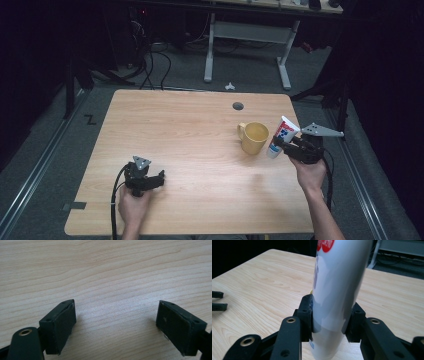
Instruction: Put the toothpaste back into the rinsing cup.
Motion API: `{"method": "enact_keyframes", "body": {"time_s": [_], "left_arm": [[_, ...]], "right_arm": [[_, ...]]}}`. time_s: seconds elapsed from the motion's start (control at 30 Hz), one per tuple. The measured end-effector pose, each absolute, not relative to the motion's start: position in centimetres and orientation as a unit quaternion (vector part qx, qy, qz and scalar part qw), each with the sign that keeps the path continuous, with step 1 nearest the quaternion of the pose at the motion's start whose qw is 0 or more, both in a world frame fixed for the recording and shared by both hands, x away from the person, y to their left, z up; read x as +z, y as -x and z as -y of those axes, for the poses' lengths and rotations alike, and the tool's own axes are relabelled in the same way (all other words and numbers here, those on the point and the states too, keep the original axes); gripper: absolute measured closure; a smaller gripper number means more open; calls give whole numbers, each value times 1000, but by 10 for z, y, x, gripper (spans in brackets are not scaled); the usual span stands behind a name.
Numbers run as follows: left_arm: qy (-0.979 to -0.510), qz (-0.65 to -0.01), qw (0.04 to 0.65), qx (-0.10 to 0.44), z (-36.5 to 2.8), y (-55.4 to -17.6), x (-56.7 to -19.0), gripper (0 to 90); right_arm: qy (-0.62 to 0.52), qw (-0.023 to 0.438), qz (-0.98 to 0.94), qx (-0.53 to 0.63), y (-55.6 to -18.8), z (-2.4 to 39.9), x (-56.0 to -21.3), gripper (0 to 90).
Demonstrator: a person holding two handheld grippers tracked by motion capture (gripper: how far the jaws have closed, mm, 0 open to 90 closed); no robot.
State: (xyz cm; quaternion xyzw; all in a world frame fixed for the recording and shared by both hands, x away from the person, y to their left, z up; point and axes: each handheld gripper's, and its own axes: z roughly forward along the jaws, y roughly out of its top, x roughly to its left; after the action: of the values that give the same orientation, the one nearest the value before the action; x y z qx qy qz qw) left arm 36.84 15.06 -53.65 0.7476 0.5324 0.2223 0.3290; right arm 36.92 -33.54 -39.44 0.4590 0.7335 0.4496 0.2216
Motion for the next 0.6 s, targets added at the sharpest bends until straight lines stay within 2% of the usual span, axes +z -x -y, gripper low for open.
{"method": "enact_keyframes", "body": {"time_s": [0.6], "left_arm": [[-748,-533,329,222,-151,-368,-536,165]], "right_arm": [[-439,222,-741,457,-387,323,-378,644]]}}
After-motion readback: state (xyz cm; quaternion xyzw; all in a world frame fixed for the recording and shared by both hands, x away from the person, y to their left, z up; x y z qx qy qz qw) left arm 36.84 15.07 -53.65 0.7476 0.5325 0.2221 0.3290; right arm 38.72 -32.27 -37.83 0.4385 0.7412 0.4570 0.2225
